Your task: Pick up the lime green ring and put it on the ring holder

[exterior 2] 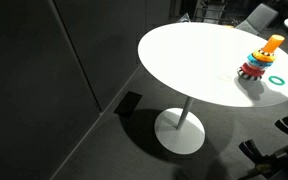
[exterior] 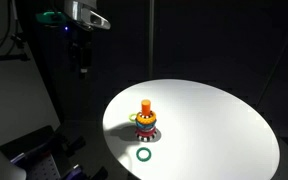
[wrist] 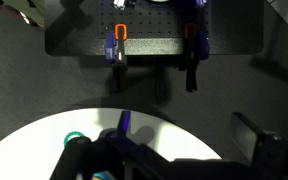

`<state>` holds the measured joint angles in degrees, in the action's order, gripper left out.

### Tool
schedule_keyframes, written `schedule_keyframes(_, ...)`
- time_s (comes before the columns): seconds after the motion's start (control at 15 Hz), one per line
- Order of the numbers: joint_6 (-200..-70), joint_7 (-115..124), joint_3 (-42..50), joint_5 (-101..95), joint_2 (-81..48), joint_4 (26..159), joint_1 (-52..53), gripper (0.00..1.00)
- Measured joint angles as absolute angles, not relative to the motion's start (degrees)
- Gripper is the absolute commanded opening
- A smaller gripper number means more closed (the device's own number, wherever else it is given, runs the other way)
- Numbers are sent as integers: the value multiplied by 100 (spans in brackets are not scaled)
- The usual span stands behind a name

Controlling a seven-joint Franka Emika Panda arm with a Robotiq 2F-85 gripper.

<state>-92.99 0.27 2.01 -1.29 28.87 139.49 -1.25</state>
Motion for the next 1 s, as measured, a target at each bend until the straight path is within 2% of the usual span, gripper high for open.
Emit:
schedule_keyframes(0.67,-9350,49,204,-144,2887,13995,-158,100)
schedule_keyframes(1.0,-10035,159,276,-180,2888,14318,-451,100)
